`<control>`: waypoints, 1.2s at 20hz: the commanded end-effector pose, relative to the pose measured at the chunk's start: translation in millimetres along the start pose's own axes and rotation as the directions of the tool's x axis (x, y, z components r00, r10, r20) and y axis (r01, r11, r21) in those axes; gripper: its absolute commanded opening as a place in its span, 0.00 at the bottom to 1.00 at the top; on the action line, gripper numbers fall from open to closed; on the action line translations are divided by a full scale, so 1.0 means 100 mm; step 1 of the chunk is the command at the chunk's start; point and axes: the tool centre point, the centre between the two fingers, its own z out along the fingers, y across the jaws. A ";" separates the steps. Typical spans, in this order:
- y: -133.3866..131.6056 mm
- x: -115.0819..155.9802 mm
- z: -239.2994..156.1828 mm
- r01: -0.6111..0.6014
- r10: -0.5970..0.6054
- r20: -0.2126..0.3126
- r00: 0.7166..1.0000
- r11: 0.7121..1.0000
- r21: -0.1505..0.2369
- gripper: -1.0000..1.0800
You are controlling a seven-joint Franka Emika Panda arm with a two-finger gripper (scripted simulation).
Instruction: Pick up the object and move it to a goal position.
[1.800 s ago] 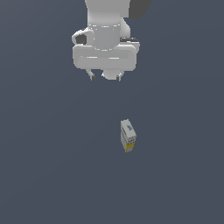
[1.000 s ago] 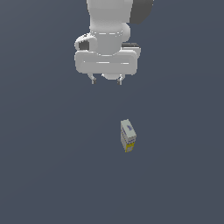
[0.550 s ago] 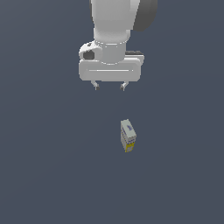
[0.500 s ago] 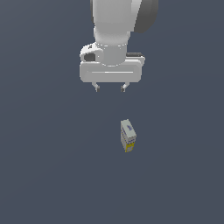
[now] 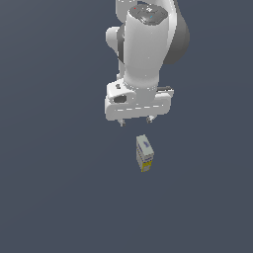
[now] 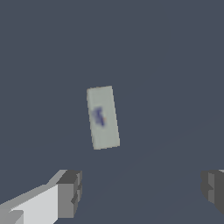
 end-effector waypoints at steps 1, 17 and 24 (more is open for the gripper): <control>-0.10 0.12 0.17 0.041 -0.041 0.007 0.999 0.999 0.005 0.96; -0.37 0.39 0.66 0.144 -0.145 0.023 0.989 0.989 0.027 0.96; -0.37 0.38 0.84 0.145 -0.145 0.023 0.989 0.989 0.027 0.96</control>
